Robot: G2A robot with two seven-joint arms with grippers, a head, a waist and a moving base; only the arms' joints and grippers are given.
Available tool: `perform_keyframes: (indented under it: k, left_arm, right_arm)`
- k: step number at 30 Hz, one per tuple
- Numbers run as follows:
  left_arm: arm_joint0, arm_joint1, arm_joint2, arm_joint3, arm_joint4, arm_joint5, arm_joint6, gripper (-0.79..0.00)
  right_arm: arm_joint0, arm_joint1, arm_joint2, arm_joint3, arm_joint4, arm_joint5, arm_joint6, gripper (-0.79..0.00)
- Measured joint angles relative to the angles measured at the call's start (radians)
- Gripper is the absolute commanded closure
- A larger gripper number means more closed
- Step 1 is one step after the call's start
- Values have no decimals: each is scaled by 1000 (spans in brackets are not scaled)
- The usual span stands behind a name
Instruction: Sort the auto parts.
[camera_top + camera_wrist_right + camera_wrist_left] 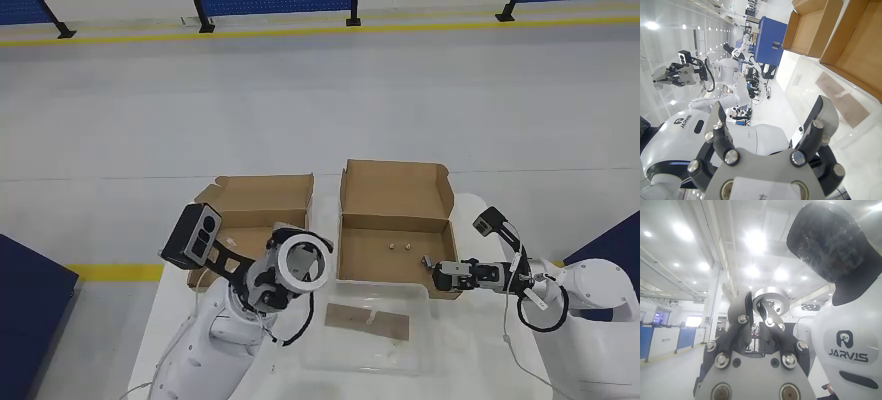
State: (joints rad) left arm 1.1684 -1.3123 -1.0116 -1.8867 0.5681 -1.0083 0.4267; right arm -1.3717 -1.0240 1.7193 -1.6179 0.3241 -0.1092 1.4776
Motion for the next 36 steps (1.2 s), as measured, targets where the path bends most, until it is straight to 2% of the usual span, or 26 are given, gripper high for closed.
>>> perform_keyframes:
  k: [17, 36]
  left_arm:
    - [-13, -30, -4, 17, -60, 9, 10, 0]
    - [-12, -40, -1, 17, -79, 3, -36, 0]
  right_arm:
    - [0, 0, 0, 0, 0, 0, 0, -785]
    - [0, 0, 0, 0, 0, 0, 0, -785]
